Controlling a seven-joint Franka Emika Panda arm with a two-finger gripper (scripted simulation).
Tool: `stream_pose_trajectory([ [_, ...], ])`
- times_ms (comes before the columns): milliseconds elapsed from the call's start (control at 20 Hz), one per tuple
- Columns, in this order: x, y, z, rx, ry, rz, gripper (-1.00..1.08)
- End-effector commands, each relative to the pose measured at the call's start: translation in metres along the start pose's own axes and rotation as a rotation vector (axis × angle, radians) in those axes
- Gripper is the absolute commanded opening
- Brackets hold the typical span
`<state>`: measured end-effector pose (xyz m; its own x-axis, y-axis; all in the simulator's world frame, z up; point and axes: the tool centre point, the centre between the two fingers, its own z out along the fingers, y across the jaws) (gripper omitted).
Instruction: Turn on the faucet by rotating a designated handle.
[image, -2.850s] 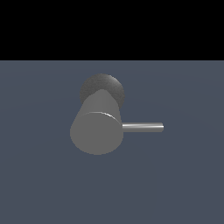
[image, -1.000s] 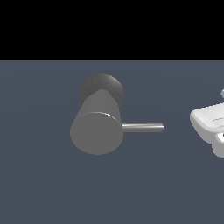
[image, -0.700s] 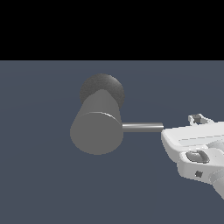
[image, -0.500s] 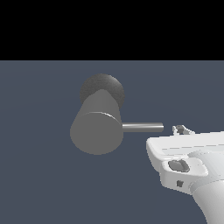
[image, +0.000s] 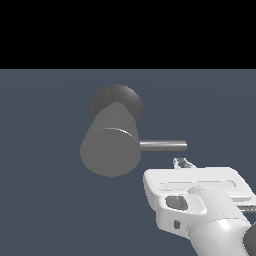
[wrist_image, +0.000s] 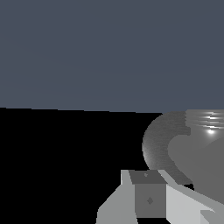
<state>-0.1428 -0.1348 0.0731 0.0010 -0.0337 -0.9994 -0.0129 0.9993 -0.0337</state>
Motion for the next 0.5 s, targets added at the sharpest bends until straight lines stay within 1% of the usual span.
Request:
stream_pose_trajectory([
  [0,0.0031,0.0046,-0.0011,-0.006,0.009,0.011,-1.00],
  [250,0.0015,0.0051,0.0002,-0.006,0.006,0.012,-1.00],
  [450,-0.0023,0.0117,0.0044,-0.013,0.001,0.024,-1.00],
])
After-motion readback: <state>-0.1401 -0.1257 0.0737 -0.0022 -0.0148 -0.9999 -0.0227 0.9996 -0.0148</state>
